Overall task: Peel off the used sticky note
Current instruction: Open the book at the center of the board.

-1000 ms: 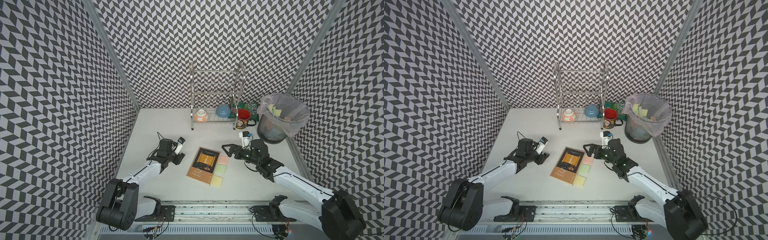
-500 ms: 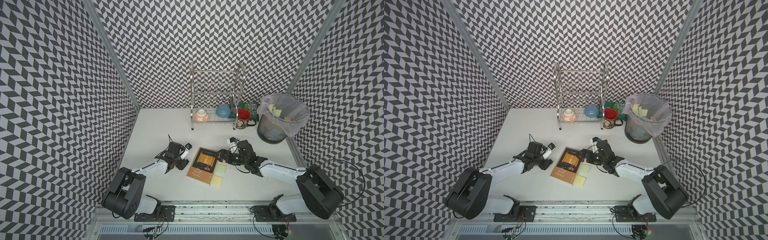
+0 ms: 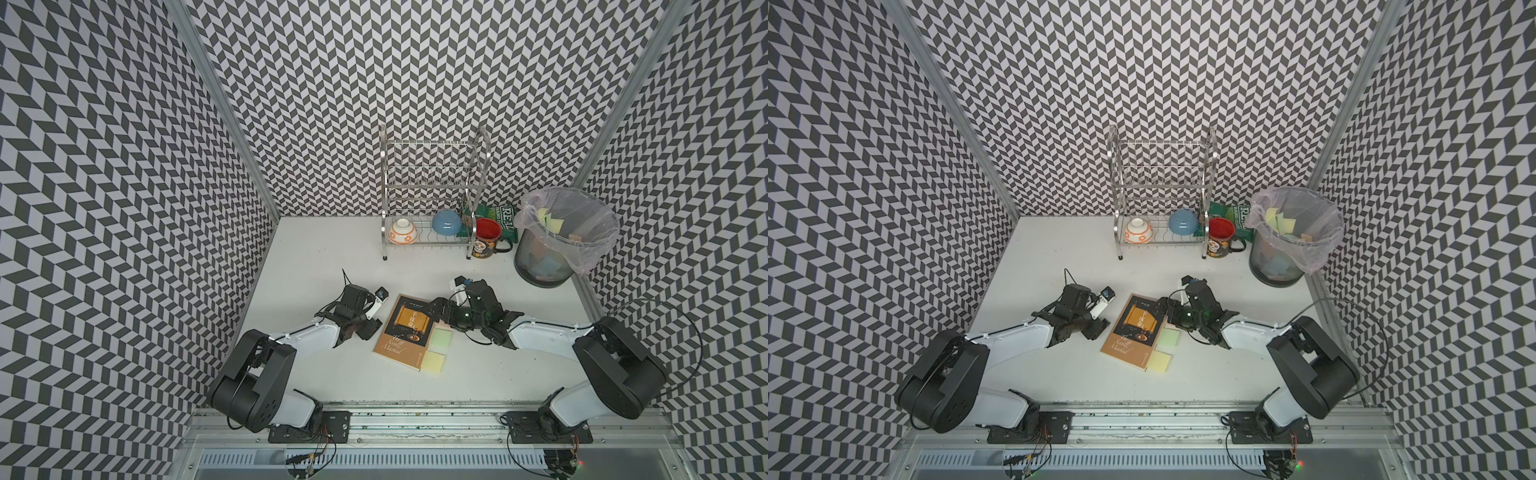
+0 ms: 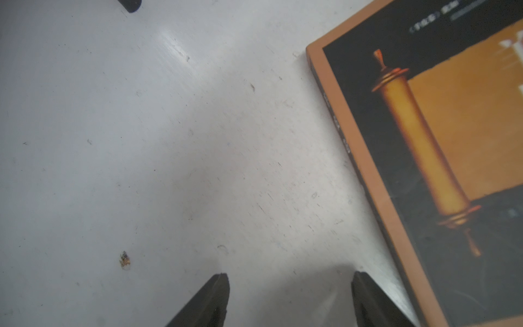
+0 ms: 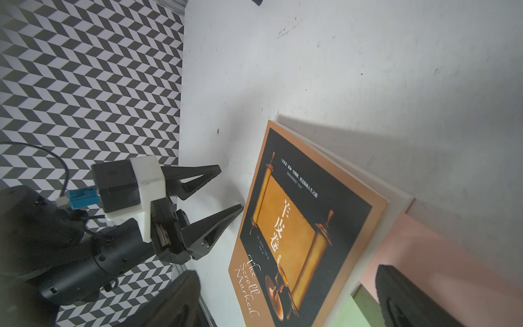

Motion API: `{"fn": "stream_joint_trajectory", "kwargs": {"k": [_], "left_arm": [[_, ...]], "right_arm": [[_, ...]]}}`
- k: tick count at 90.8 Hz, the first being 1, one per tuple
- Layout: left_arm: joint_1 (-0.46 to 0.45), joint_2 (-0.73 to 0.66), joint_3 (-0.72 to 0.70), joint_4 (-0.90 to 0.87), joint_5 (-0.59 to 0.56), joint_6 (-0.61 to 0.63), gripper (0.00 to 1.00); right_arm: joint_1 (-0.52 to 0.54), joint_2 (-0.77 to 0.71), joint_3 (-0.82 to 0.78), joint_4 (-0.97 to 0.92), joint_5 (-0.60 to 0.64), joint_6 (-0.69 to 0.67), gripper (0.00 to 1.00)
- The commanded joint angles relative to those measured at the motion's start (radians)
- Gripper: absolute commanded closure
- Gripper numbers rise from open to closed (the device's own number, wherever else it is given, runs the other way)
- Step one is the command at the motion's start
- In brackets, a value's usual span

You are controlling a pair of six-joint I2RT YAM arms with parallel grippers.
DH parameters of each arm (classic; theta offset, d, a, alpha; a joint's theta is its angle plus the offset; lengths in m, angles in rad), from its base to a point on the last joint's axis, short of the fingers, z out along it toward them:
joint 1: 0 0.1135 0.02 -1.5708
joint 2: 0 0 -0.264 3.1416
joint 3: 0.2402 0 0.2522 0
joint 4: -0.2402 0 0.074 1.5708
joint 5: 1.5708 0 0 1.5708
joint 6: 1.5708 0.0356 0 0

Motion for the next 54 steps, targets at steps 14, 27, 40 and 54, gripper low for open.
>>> {"fn": "stream_joint_trajectory", "kwargs": {"k": [14,27,40,54], "left_arm": [[-0.007,0.017,-0.022,-0.024,-0.028,-0.002,0.28],[-0.006,0.017,-0.022,-0.024,-0.029,-0.002,0.29],[-0.006,0.017,-0.023,-0.022,-0.028,-0.002,0.29],[-0.007,0.017,-0.023,-0.022,-0.028,-0.002,0.29]], "right_arm": [[0.006,0.053,0.013,0.068,0.021,0.015,0.0],[0.007,0.069,0.008,0.085,0.027,0.025,0.0],[0.013,0.085,0.013,0.098,0.018,0.023,0.0],[0.021,0.094,0.025,0.099,0.015,0.024,0.0]]}}
